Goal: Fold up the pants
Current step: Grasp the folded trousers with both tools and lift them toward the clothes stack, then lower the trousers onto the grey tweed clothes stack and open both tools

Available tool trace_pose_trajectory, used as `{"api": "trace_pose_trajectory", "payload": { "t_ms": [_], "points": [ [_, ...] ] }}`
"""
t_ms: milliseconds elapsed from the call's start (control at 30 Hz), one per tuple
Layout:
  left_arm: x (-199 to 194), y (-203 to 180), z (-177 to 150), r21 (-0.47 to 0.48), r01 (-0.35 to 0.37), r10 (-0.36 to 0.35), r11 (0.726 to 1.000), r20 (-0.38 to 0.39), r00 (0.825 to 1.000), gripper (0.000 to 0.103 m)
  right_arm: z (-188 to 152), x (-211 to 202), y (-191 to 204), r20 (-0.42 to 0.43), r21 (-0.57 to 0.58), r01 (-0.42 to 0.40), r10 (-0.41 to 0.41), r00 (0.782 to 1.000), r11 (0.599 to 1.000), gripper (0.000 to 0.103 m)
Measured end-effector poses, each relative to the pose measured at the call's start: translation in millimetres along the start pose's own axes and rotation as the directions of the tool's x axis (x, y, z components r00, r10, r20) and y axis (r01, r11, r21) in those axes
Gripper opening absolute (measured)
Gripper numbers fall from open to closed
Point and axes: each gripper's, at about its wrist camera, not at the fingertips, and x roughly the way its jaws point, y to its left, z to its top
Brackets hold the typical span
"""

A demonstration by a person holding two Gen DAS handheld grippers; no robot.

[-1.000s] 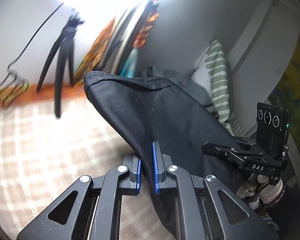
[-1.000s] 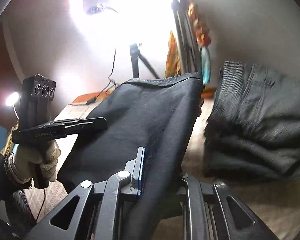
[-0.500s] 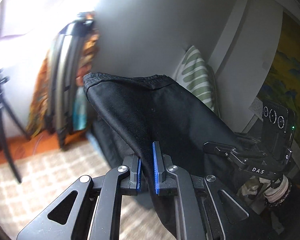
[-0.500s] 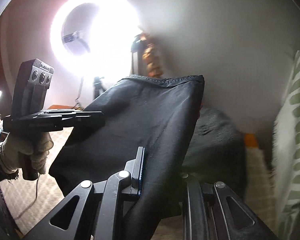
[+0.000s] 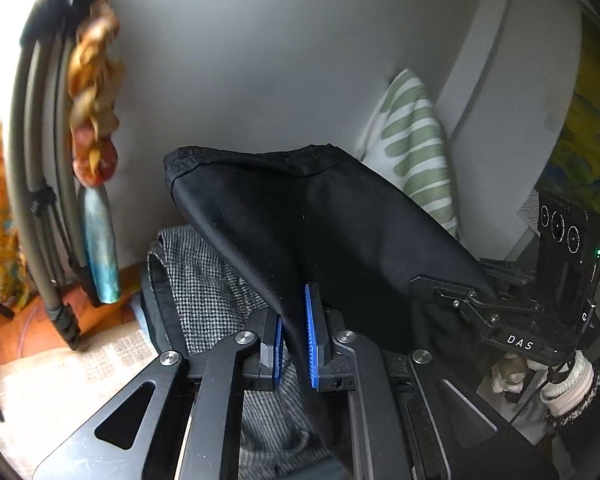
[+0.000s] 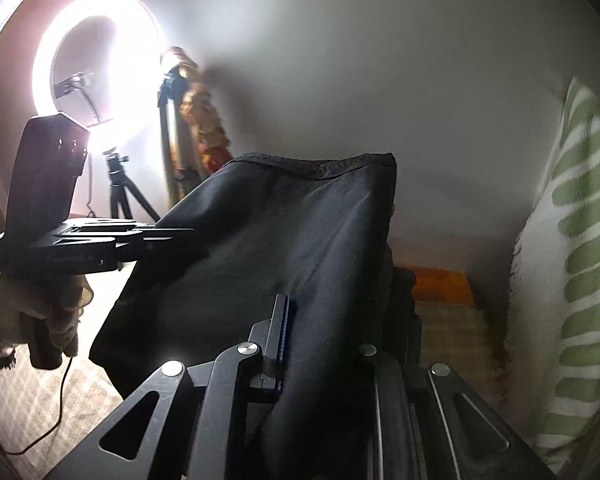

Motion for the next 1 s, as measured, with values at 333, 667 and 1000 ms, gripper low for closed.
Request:
{"api": "trace_pose_trajectory", "payload": {
  "t_ms": [333, 667, 1000],
  "points": [
    [37.7, 12.7, -15.9, -0.011, -0.057, 0.056, 0.998, -0.053, 0.997, 0.008, -18.9, 41.6, -32.3, -0.028, 0.136, -0.069, 0.074, 0.997, 0.988, 0.017],
    [8.7, 7.2, -13.4, -0.004, -0.103, 0.103, 0.995, -0.073, 0.992, 0.049, -25.7, 4.9, -44.0, -0.007, 0.284, 0.031, -0.030, 1.000, 0.958, 0.053],
    [-53.8, 2.9, -24.2, 0.052, -0.113, 0.115, 0.992, -0.039, 0.993, 0.061, -33.2, -59.8, -5.5, 0.045, 0.272, 0.105, -0.121, 0.992, 0.957, 0.079]
  ]
}}
